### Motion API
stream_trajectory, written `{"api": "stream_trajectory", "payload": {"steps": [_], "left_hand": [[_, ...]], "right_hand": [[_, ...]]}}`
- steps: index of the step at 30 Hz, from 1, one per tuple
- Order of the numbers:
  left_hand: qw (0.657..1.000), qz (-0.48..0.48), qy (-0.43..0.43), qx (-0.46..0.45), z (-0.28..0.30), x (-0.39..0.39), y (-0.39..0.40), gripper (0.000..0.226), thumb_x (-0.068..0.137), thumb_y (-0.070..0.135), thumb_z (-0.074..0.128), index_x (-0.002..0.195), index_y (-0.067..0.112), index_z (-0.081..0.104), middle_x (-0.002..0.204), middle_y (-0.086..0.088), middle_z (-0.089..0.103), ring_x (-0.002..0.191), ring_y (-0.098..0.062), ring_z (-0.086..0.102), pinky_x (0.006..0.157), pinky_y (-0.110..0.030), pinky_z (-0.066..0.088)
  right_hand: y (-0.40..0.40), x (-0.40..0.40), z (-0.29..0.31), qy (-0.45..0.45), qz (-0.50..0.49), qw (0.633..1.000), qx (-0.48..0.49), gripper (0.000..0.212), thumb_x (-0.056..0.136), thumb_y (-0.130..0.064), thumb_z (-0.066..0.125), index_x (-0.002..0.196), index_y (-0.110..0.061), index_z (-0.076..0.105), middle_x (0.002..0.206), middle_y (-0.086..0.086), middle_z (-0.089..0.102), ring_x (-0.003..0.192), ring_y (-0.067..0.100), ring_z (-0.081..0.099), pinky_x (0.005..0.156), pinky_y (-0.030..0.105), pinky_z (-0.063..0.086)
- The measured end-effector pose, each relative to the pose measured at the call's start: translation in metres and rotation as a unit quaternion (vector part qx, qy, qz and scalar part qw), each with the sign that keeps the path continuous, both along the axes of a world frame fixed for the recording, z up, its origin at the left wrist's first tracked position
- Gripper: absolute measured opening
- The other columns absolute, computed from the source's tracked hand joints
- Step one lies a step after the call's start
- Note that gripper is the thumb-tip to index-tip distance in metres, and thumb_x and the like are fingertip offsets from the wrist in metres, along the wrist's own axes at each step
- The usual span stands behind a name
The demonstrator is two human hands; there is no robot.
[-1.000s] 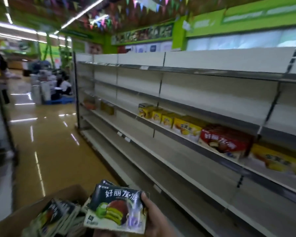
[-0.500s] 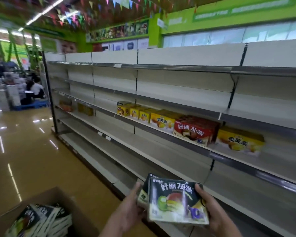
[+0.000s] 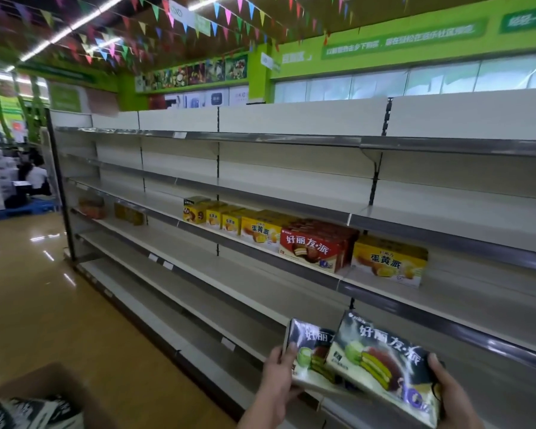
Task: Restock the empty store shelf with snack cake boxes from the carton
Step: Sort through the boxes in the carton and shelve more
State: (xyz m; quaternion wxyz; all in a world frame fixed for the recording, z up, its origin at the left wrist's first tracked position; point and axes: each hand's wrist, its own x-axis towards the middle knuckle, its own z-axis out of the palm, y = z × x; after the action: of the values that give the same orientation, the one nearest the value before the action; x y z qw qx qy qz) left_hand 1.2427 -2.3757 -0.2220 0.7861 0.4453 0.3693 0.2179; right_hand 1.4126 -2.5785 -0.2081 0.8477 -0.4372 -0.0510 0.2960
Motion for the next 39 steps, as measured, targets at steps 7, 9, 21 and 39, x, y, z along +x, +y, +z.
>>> {"api": "stream_trajectory", "payload": {"steps": [7, 9, 21, 39], "left_hand": [[0.998, -0.025, -0.047, 0.029, 0.016, 0.012, -0.003, 0.034, 0.097, 0.031, 0.050, 0.125, 0.011, 0.047, 0.095, -0.012, 0.065, 0.078, -0.025, 0.063, 0.053, -0.031, 0.055], [0.997, -0.040, -0.054, 0.028, 0.013, 0.022, -0.003, 0.038, 0.096, 0.031, 0.050, 0.127, 0.009, 0.047, 0.096, -0.011, 0.065, 0.080, -0.026, 0.062, 0.059, -0.034, 0.054], [0.989, -0.136, -0.060, 0.014, 0.012, 0.050, -0.017, 0.032, 0.096, 0.034, 0.051, 0.118, 0.011, 0.053, 0.099, -0.013, 0.066, 0.086, -0.028, 0.062, 0.069, -0.038, 0.052], [0.977, -0.208, 0.031, 0.043, -0.005, 0.131, 0.007, 0.093, 0.058, 0.046, 0.085, 0.134, 0.015, 0.042, 0.123, -0.014, 0.056, 0.109, -0.032, 0.056, 0.084, -0.043, 0.056]], "right_hand": [[-0.012, -0.032, 0.034, 0.058, -0.025, 0.998, -0.006, 0.035, 0.089, -0.030, 0.053, 0.070, -0.007, 0.072, 0.061, 0.013, 0.070, 0.045, 0.024, 0.066, 0.036, 0.038, 0.052], [-0.018, -0.032, 0.030, 0.062, -0.042, 0.997, -0.023, 0.045, 0.098, -0.035, 0.043, 0.080, -0.004, 0.070, 0.068, 0.016, 0.072, 0.051, 0.027, 0.068, 0.040, 0.040, 0.053], [-0.015, -0.035, 0.023, 0.067, -0.063, 0.992, -0.088, 0.042, 0.096, -0.048, 0.045, 0.098, -0.011, 0.066, 0.078, 0.015, 0.073, 0.061, 0.030, 0.071, 0.054, 0.044, 0.058], [0.040, 0.071, 0.005, -0.025, 0.000, 0.954, -0.297, 0.048, 0.093, -0.050, 0.052, 0.097, -0.003, 0.062, 0.080, 0.017, 0.071, 0.064, 0.029, 0.069, 0.071, 0.044, 0.059]]}}
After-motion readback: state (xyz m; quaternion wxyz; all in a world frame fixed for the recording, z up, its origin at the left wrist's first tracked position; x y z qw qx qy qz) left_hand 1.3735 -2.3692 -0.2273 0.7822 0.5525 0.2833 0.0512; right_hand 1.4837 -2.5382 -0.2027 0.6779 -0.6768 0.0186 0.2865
